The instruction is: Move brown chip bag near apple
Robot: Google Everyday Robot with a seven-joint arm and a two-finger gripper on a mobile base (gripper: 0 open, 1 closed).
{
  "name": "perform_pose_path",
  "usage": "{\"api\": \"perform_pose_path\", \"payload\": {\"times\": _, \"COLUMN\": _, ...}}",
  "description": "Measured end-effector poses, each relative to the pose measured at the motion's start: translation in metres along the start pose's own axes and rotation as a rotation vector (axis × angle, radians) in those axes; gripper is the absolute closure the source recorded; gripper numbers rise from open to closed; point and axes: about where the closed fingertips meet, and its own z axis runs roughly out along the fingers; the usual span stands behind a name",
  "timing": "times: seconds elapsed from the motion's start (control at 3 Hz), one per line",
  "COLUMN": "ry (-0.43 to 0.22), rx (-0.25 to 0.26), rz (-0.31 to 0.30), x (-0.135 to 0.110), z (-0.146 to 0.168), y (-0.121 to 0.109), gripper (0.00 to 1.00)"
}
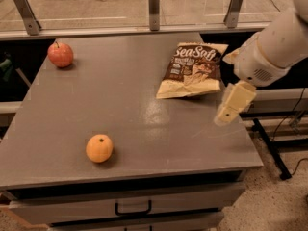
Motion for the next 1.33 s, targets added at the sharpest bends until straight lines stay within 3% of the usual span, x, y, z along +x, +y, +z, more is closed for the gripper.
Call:
{"api": "perform_pose_path", "payload": {"times": 0.33, "ry": -0.062, "rx": 0.025, "rz": 0.015, "x": -0.015, "z": 0.032, "y": -0.025, "gripper": 0.00}}
{"api": "perform_pose_path", "payload": {"times": 1.0, "ry": -0.088, "rx": 0.051, "rz": 0.043, "x": -0.020, "z": 0.086, "y": -0.056, "gripper": 0.41}}
{"api": "perform_pose_path", "payload": {"times": 1.33, "ry": -0.108, "rx": 0.077, "rz": 0.047, "x": -0.021, "z": 0.085, "y": -0.065, "gripper": 0.65}}
